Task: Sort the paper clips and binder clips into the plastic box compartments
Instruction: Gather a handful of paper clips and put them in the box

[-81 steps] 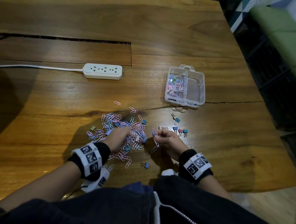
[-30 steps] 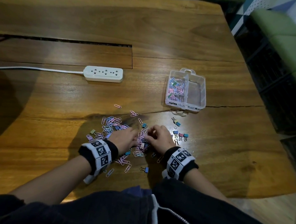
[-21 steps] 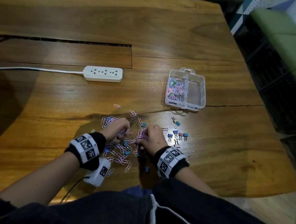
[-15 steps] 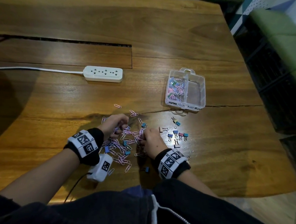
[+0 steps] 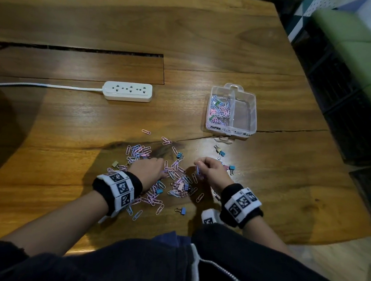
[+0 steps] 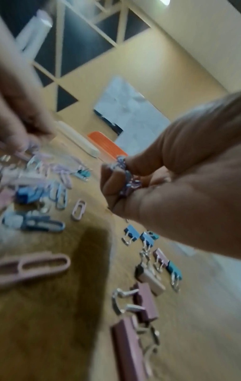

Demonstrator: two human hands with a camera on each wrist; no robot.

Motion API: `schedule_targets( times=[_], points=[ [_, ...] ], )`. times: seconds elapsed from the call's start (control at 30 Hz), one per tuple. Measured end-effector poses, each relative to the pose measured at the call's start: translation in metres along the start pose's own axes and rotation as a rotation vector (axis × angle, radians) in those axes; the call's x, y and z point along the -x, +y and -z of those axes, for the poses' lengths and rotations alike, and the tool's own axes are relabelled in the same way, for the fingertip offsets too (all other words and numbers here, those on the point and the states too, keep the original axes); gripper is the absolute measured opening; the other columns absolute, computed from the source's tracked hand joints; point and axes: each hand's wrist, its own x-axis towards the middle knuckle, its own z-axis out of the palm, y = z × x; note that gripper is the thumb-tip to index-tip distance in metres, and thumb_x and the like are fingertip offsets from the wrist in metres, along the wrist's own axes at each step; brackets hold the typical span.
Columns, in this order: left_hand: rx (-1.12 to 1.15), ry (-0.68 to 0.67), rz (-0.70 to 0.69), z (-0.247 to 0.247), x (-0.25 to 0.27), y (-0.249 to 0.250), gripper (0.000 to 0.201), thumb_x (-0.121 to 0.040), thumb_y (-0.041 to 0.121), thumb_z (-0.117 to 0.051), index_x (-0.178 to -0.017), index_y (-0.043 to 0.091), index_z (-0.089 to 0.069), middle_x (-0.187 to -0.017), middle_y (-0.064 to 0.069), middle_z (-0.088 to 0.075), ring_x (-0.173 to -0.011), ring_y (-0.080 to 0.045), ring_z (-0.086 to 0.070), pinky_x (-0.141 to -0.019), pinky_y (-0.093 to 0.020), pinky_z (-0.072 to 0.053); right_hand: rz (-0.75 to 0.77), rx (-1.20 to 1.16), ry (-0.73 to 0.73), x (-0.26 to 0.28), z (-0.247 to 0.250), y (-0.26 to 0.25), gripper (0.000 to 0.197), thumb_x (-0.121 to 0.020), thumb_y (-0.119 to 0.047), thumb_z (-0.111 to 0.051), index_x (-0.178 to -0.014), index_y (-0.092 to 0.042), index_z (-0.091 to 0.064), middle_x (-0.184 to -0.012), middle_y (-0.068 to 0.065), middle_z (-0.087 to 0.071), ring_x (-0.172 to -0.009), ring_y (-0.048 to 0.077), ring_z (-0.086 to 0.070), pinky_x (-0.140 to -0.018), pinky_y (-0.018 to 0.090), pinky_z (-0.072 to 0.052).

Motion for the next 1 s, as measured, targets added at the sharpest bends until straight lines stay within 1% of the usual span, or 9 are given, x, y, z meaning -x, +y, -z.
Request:
schedule_targets(
  times=[0.17, 0.3, 0.37, 0.47, 0.57, 0.67, 0.77, 0.93, 1.0],
  points=[
    [0.191, -0.018, -0.068, 0.003, 0.006, 0.001, 0.026, -0.098, 0.036, -0.031, -0.096, 0.013, -0.042, -0.084, -0.003, -0.052, -0.075, -0.021, -0.052, -0.070, -0.031, -0.047, -0.078, -0.361, -0.123, 0.001, 0.007, -0.010, 0.021, -0.093, -0.001, -0.036, -0.082, -0.008, -0.052, -0.078, 0.004, -0.049, -0.064, 0.012, -0.046, -0.053, 0.017, -0.038],
    [0.792, -0.006, 0.035, 0.001, 0.002, -0.005, 0.019, -0.096, 0.023, -0.038, -0.077, 0.018, -0.041, -0.076, 0.000, -0.048, -0.065, -0.014, -0.044, -0.062, -0.026, -0.040, -0.138, -0.449, -0.141, -0.002, 0.000, -0.012, 0.025, -0.095, 0.000, -0.029, -0.089, -0.007, -0.053, -0.082, 0.006, -0.055, -0.060, 0.010, -0.042, -0.051, 0.016, -0.035],
    [1.172, -0.026, 0.133, 0.003, 0.003, -0.007, 0.025, -0.092, 0.011, -0.039, -0.069, 0.018, -0.040, -0.070, -0.001, -0.047, -0.048, -0.009, -0.039, -0.044, -0.019, -0.034, -0.182, -0.440, -0.153, -0.004, -0.005, -0.014, 0.028, -0.097, -0.006, -0.026, -0.089, -0.007, -0.053, -0.077, 0.005, -0.053, -0.061, 0.011, -0.044, -0.050, 0.017, -0.036],
    [1.582, -0.082, 0.209, 0.010, 0.005, -0.007, 0.023, -0.086, -0.002, -0.035, -0.070, 0.014, -0.039, -0.058, -0.003, -0.046, -0.030, -0.005, -0.030, -0.030, -0.010, -0.020, -0.198, -0.270, -0.121, -0.005, -0.018, -0.018, 0.025, -0.095, -0.012, -0.032, -0.078, -0.011, -0.051, -0.069, 0.001, -0.046, -0.058, 0.011, -0.041, -0.051, 0.018, -0.034],
    [1.724, -0.105, 0.255, 0.013, 0.005, -0.008, 0.021, -0.081, -0.004, -0.031, -0.080, 0.011, -0.045, -0.059, -0.003, -0.044, -0.031, -0.005, -0.030, -0.030, -0.008, -0.019, -0.036, 0.285, -0.004, -0.011, -0.033, -0.013, 0.023, -0.092, -0.022, -0.047, -0.069, -0.020, -0.042, -0.073, -0.001, -0.049, -0.068, 0.017, -0.049, -0.063, 0.026, -0.043],
    [1.680, -0.116, 0.293, 0.014, 0.005, -0.008, 0.021, -0.083, -0.001, -0.030, -0.076, 0.009, -0.047, -0.059, -0.002, -0.038, -0.032, -0.005, -0.028, -0.030, -0.009, -0.016, 0.134, 0.735, 0.053, -0.014, -0.042, -0.003, 0.025, -0.081, -0.035, -0.063, -0.087, -0.018, -0.046, -0.093, 0.002, -0.054, -0.085, 0.019, -0.052, -0.077, 0.031, -0.045],
    [1.433, -0.087, 0.311, 0.017, 0.003, -0.006, 0.023, -0.089, 0.009, -0.035, -0.069, 0.014, -0.045, -0.058, 0.001, -0.032, -0.038, -0.008, -0.027, -0.036, -0.017, -0.018, 0.192, 0.933, -0.016, -0.016, -0.044, 0.004, 0.054, -0.070, -0.040, -0.073, -0.109, -0.014, -0.047, -0.109, 0.006, -0.049, -0.098, 0.019, -0.046, -0.087, 0.032, -0.043],
    [0.739, 0.030, 0.200, 0.013, -0.005, 0.000, 0.036, -0.098, 0.036, -0.029, -0.083, 0.010, -0.047, -0.075, -0.001, -0.044, -0.074, -0.020, -0.044, -0.071, -0.031, -0.036, 0.267, 1.094, -0.056, -0.013, -0.043, 0.007, 0.025, -0.087, -0.016, -0.054, -0.110, -0.007, -0.050, -0.116, 0.013, -0.049, -0.108, 0.027, -0.047, -0.096, 0.037, -0.041],
    [0.483, 0.023, 0.202, 0.011, -0.009, 0.004, 0.053, -0.093, 0.054, -0.028, -0.092, 0.007, -0.052, -0.078, -0.003, -0.047, -0.074, -0.020, -0.046, -0.073, -0.031, -0.041, 0.274, 1.116, -0.068, -0.012, -0.041, 0.010, 0.028, -0.087, -0.005, -0.051, -0.115, -0.007, -0.047, -0.119, 0.012, -0.048, -0.109, 0.026, -0.046, -0.098, 0.038, -0.041]
  ],
)
